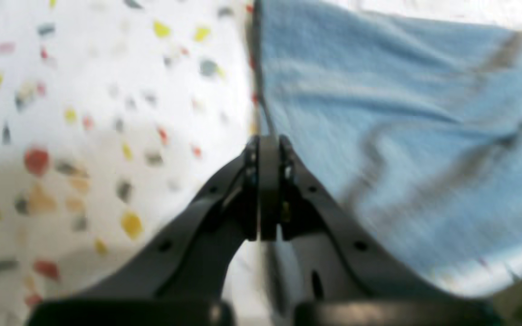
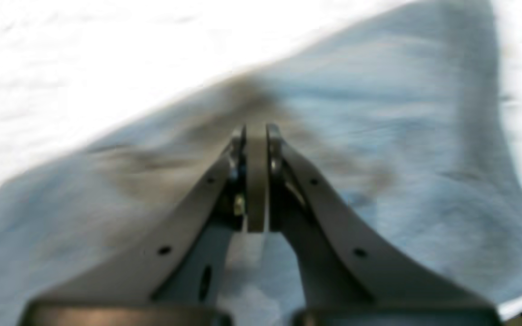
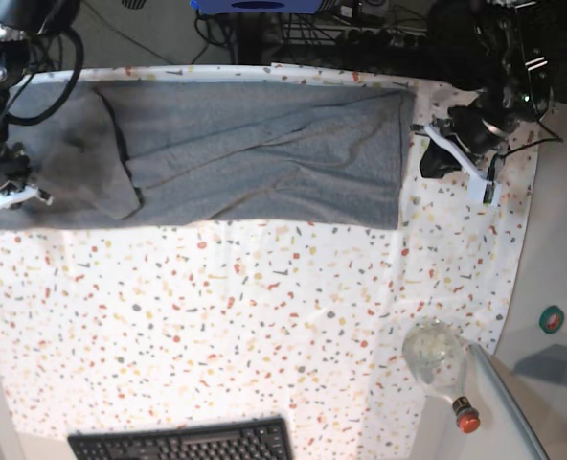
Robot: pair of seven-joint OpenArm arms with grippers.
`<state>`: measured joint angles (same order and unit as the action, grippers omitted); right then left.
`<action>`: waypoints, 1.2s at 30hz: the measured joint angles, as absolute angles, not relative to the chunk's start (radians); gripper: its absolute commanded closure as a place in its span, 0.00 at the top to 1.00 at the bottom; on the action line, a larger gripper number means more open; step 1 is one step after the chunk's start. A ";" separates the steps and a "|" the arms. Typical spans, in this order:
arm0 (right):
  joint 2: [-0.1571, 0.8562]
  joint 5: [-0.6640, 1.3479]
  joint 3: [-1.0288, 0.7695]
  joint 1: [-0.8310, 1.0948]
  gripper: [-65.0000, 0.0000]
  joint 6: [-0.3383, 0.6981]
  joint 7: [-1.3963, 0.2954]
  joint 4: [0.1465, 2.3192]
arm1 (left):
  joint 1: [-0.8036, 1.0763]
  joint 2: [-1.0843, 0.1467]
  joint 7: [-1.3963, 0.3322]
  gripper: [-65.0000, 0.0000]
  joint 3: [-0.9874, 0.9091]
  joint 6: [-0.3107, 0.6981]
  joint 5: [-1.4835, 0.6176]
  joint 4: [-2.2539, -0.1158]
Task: Layout the t-shirt on the table in an organized manner, then fold the t-shirt properly
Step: 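Grasp the shirt's hem end with the right gripper and fold it inward, then grasp the shirt's collar end with the left gripper and pull it taut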
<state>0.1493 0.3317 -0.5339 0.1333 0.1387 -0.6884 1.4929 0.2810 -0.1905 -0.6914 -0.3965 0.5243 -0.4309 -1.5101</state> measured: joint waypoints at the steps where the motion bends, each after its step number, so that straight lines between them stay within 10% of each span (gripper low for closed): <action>1: 0.187 0.329 -0.529 0.104 0.00 0.136 -0.689 1.420 | 0.251 -0.185 -0.688 0.00 -0.398 0.518 -0.407 -1.468; 14: 0.383 0.337 -0.524 -0.159 0.00 0.120 -0.487 0.764 | 0.147 -0.176 -0.487 0.00 -0.364 0.558 -0.303 -1.160; 36: 0.287 0.337 -0.522 -0.019 0.00 0.011 -0.521 1.167 | 0.170 -0.113 -0.803 0.00 -0.256 0.524 -0.441 -1.501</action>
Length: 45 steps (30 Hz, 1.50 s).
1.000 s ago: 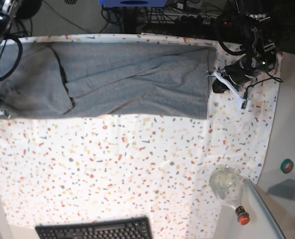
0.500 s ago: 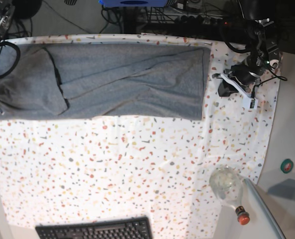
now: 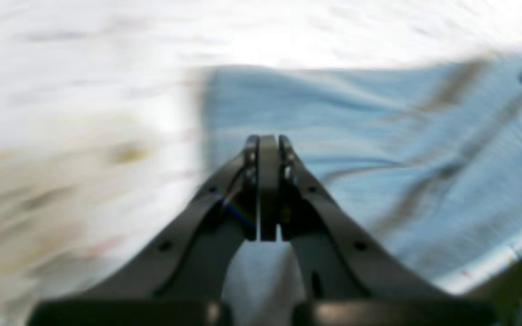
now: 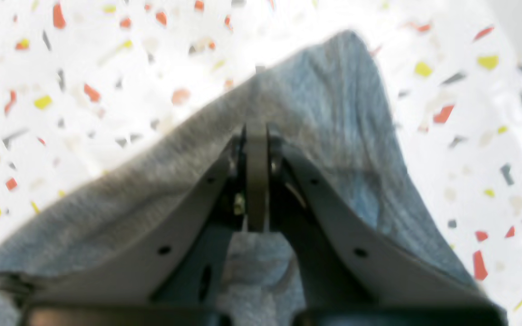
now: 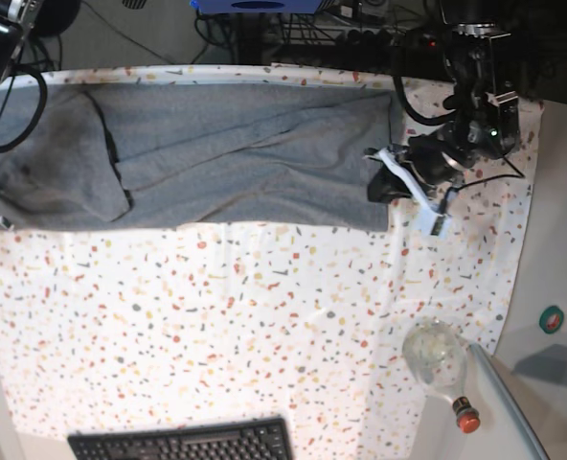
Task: Layout the t-shirt on the table in an organized manner, then fold the t-shirt properly
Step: 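Grasp the shirt's collar end with the left gripper and pull it taut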
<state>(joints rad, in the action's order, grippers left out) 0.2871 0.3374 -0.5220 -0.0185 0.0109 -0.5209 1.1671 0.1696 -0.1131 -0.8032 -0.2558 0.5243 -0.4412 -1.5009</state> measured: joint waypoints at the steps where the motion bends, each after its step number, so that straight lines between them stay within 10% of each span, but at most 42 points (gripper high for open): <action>1: 0.286 0.337 -0.522 -0.019 0.00 0.011 -0.527 1.165 | 0.158 -0.100 -0.798 0.00 -0.230 0.520 -0.409 -1.463; 34: 0.257 0.337 -0.419 -0.015 0.00 0.007 -0.521 1.068 | 0.084 -0.187 -0.596 0.00 -0.247 0.468 -0.248 -1.223; 45: 0.224 0.334 -0.424 0.155 0.00 -0.003 -0.521 1.485 | 0.175 -0.201 -0.810 0.00 -0.545 0.444 -0.469 -1.542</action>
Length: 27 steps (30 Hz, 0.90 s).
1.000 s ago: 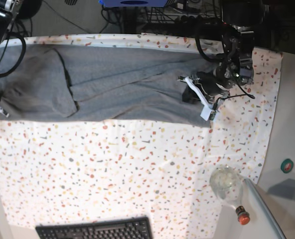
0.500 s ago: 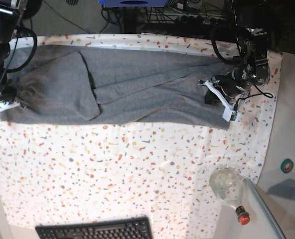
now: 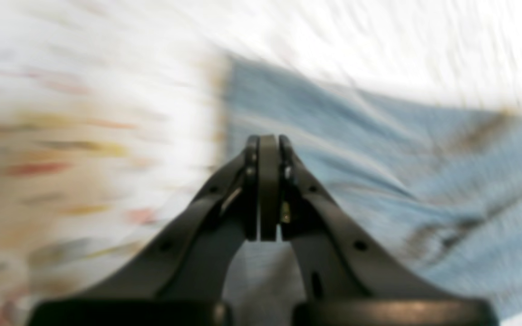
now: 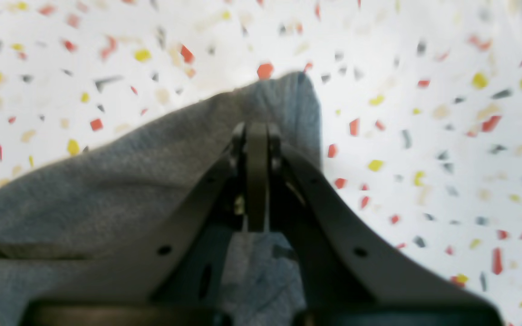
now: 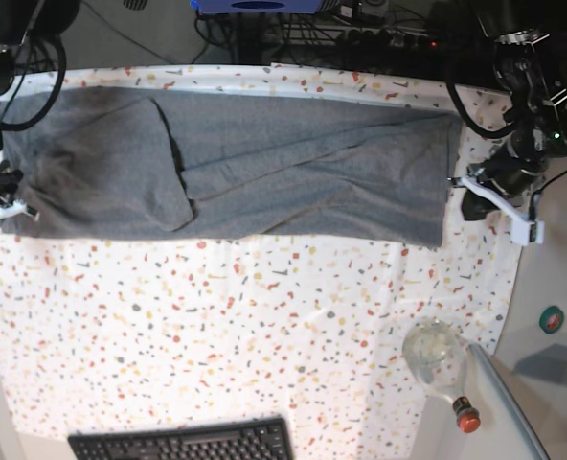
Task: Layout the t-shirt on the table in an organized manner, then fold the t-shirt properly
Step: 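Grasp the shirt's collar end with the left gripper and pull it taut, then lift the collar end with the left gripper and fold it toward the right gripper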
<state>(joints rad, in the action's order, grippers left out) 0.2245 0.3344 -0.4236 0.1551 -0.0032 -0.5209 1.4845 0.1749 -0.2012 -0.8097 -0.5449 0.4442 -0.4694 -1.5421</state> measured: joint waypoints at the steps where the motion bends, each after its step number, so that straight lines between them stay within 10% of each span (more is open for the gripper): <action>1: 0.220 0.335 -0.423 0.172 0.00 -0.003 -0.525 1.509 | 0.188 -0.216 -0.818 0.00 -0.561 0.442 -0.466 -1.538; 3: 0.211 0.340 -0.422 0.201 0.00 0.001 -0.528 1.536 | 0.224 -0.251 -0.838 0.11 -0.559 0.444 -0.466 -1.508; 6: 0.206 0.337 -0.421 0.203 0.00 0.001 -0.532 1.537 | 0.247 -0.271 -0.838 0.74 -0.562 0.442 -0.513 -1.447; 8: 0.197 0.337 -0.421 0.198 0.00 0.001 -0.526 1.537 | 0.249 -0.285 -0.828 0.99 -0.560 0.446 -0.582 -1.406; 16: 0.173 0.340 -0.416 0.201 0.00 0.001 -0.528 1.537 | 0.162 -0.287 -0.819 0.79 -0.552 0.657 -0.631 -1.172; 27: 0.173 0.340 -0.417 0.206 0.00 0.001 -0.527 1.537 | 0.134 -0.282 -0.772 0.67 -0.404 0.656 -0.657 -1.139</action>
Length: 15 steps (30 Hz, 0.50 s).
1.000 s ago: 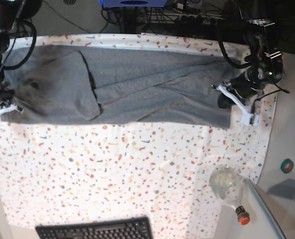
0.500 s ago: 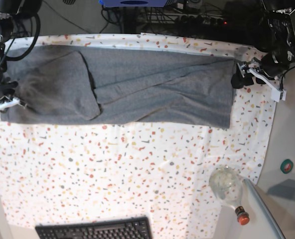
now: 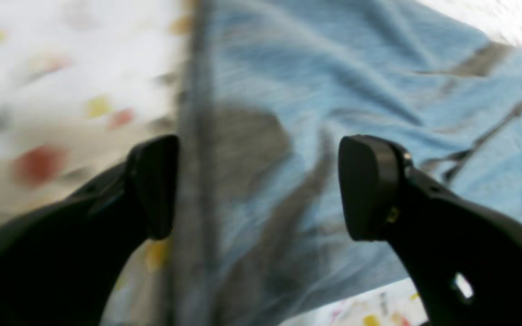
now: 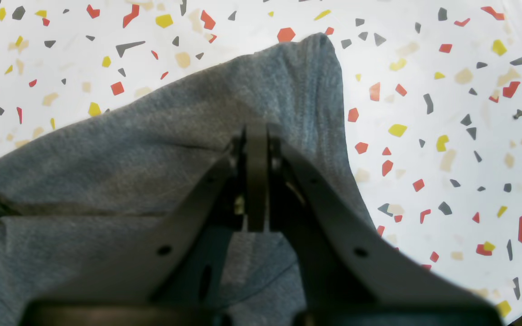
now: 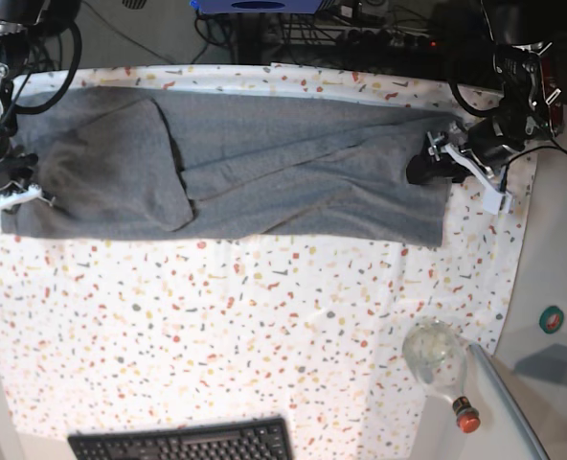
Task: Layout the t-shirt on the table in an organized manner, then fold the t-shirt properly
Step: 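Lift the collar end with the left gripper and fold it toward the right gripper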
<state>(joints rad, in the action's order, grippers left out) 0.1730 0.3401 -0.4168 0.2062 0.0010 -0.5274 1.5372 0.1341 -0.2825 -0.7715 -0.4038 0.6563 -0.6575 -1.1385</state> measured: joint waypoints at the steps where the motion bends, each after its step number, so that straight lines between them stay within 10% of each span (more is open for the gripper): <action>1: 0.173 0.340 -0.417 0.206 0.00 0.001 -0.528 1.537 | 0.136 -0.282 -0.776 0.60 -0.397 0.661 -0.657 -1.139; 6: 0.173 0.340 -0.417 0.223 0.00 0.002 -0.529 1.539 | 0.142 -0.281 -0.802 0.00 -0.403 0.659 -0.636 -1.127; 15: 0.173 0.340 -0.419 0.232 0.00 0.002 -0.527 1.545 | 0.197 -0.339 -0.638 0.00 -0.405 0.425 -0.500 -1.245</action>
